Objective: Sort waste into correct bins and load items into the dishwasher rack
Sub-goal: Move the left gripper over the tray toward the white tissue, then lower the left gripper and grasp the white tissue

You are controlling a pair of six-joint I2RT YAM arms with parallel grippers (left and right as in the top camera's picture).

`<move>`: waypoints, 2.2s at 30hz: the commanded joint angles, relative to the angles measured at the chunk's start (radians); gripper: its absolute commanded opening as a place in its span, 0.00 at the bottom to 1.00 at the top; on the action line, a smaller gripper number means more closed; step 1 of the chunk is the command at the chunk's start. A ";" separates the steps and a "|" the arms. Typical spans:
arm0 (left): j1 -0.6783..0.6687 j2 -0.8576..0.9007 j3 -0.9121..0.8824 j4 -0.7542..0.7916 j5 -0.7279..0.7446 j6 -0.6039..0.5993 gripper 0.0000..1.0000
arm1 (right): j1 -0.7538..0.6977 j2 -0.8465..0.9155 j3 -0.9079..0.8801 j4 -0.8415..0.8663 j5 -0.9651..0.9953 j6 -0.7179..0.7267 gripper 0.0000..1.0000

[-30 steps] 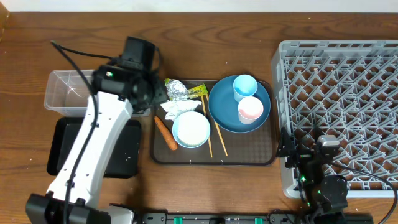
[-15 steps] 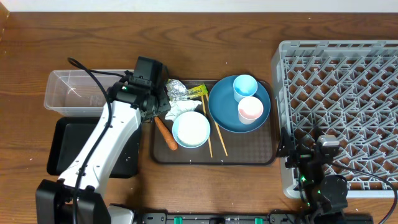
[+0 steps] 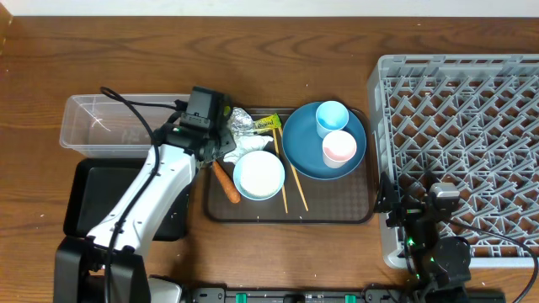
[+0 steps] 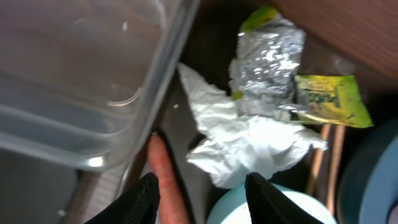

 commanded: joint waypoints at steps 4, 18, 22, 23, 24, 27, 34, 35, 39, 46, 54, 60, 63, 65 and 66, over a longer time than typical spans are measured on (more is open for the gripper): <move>-0.037 0.058 -0.006 0.037 -0.066 -0.008 0.49 | -0.001 0.000 -0.001 -0.004 0.000 -0.006 0.99; -0.043 0.261 -0.006 0.082 -0.112 -0.008 0.48 | -0.001 0.000 -0.001 -0.004 0.000 -0.006 0.99; -0.044 0.289 -0.006 0.104 -0.103 -0.008 0.47 | -0.001 0.000 -0.001 -0.004 0.000 -0.006 0.99; -0.043 0.293 -0.006 0.107 -0.103 -0.008 0.47 | -0.001 0.000 -0.001 -0.004 0.000 -0.006 0.99; -0.043 0.294 -0.006 0.107 -0.103 -0.008 0.47 | -0.001 0.000 -0.001 -0.004 0.000 -0.006 0.99; -0.044 0.296 -0.006 0.106 -0.101 -0.008 0.45 | -0.001 0.000 -0.001 -0.004 0.000 -0.006 0.99; -0.054 0.296 -0.006 0.106 -0.101 -0.009 0.41 | -0.001 0.000 -0.001 -0.004 0.000 -0.006 0.99; -0.060 0.296 -0.006 0.107 -0.101 -0.009 0.41 | -0.001 0.000 -0.001 -0.004 0.000 -0.006 0.99; -0.085 0.296 -0.006 0.111 -0.101 -0.008 0.41 | -0.001 0.000 -0.001 -0.004 0.000 -0.006 0.99; -0.096 0.296 -0.006 0.111 -0.107 -0.008 0.36 | -0.001 0.000 -0.001 -0.004 0.000 -0.006 0.99; -0.095 0.296 -0.006 0.111 -0.113 -0.008 0.27 | -0.001 0.000 -0.001 -0.004 0.000 -0.006 0.99; -0.095 0.296 -0.006 0.114 -0.113 -0.008 0.28 | -0.001 0.000 -0.001 -0.004 0.000 -0.006 0.99; -0.095 0.296 -0.006 0.119 -0.113 -0.008 0.45 | -0.001 0.000 -0.001 -0.004 0.000 -0.006 0.99; -0.095 0.296 -0.006 0.124 -0.113 -0.008 0.48 | -0.001 0.000 -0.001 -0.004 0.000 -0.006 0.99; -0.095 0.296 -0.006 0.125 -0.113 -0.008 0.48 | -0.001 0.000 -0.001 -0.004 0.000 -0.006 0.99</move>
